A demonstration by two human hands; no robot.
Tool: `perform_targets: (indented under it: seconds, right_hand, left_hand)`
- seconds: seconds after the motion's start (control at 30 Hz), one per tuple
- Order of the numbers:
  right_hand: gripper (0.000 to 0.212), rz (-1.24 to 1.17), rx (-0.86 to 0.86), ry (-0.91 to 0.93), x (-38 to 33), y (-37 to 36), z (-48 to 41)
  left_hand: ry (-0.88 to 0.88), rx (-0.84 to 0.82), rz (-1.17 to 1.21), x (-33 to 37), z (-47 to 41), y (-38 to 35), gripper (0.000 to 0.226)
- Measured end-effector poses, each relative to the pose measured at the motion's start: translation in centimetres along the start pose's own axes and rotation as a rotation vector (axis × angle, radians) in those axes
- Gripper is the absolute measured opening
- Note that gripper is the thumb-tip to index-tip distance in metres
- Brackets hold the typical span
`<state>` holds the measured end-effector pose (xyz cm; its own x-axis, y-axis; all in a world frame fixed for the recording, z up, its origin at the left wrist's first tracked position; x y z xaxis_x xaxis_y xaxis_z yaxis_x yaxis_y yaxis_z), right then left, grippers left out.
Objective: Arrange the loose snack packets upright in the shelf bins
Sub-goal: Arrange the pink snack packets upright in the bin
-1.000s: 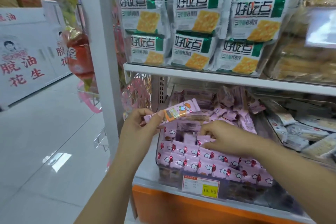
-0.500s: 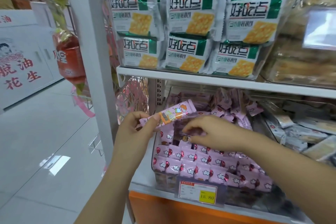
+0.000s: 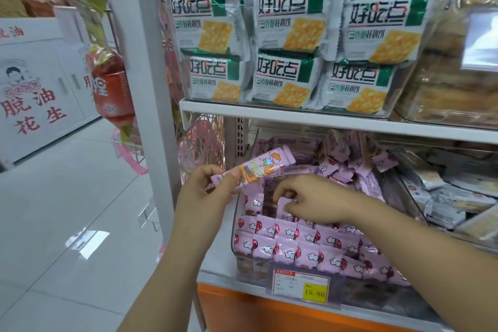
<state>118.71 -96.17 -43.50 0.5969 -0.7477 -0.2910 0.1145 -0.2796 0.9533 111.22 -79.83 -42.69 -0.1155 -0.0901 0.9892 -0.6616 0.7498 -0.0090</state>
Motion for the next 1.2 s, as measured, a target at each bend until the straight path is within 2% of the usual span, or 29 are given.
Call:
perform_targets:
  seconds: [0.2, 0.27, 0.33, 0.43, 0.53, 0.6, 0.7, 0.77, 0.87, 0.93, 1.0, 1.07, 1.2]
  right_hand:
    - [0.029, -0.039, 0.274, -0.033, 0.0, 2.6, 0.9]
    - [0.023, -0.161, 0.359, -0.082, 0.5, 3.6, 1.3]
    - [0.014, -0.406, 0.439, -0.182, 1.6, 4.6, 2.0]
    - [0.02, -0.744, 0.467, -0.327, 3.0, 4.8, 3.8]
    - [0.008, -0.803, 0.51, -0.373, 3.6, 4.8, 5.8]
    - [0.002, -0.843, 0.609, -0.373, 3.6, 5.5, 7.1]
    - [0.01, -0.994, 0.794, -0.374, 3.1, 6.4, 8.7]
    - [0.012, -1.082, 0.854, -0.379, 2.6, 6.2, 9.3]
    - [0.029, -1.113, 0.81, -0.341, 1.0, 5.0, 8.9]
    - [0.041, -1.047, 0.768, -0.29, -0.2, 4.2, 8.5]
    - [0.043, -0.963, 0.738, -0.267, -0.9, 3.6, 8.1]
    - [0.039, -0.946, 0.717, -0.266, -1.0, 3.4, 7.9]
    - [0.017, -1.088, 0.663, -0.262, -1.7, 3.8, 7.9]
  left_hand:
    - [0.018, -0.009, 0.034, 0.0, 0.2, -0.2, 0.014]
    - [0.03, -0.013, 0.062, 0.0, 0.3, -0.3, 0.013]
    - [0.045, -0.009, 0.085, -0.2, 0.1, -0.2, 0.012]
    - [0.09, -0.006, 0.129, -0.7, -0.1, -0.2, 0.011]
    - [0.147, -0.015, 0.186, -1.0, 0.0, -0.6, 0.008]
    - [0.163, -0.036, 0.207, -0.9, 0.3, -1.0, 0.006]
    - [0.159, -0.09, 0.21, -0.5, 1.1, -1.6, 0.007]
    - [0.159, -0.171, 0.2, -0.4, 1.9, -2.5, 0.012]
    - [0.208, -0.321, 0.218, -0.3, 3.5, -4.3, 0.027]
    - [0.221, -0.406, 0.229, -0.2, 4.6, -5.2, 0.028]
    - [0.212, -0.453, 0.216, -0.2, 5.1, -5.5, 0.027]
    - [0.211, -0.494, 0.198, -0.2, 5.5, -5.6, 0.027]
    - [0.22, -0.531, 0.225, 0.1, 5.6, -5.5, 0.027]
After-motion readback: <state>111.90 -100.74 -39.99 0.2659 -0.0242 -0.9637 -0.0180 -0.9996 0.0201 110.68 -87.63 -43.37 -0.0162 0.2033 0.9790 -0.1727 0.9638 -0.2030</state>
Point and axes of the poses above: each hand's wrist, its own z-axis away from the middle knuckle, its own y-axis out of the back of the hand, x = y × z, the point moved 9 cm from there along -z, towards the middle knuckle, and after that the axes turned 13 degrees about x, right-handed, at the moved point
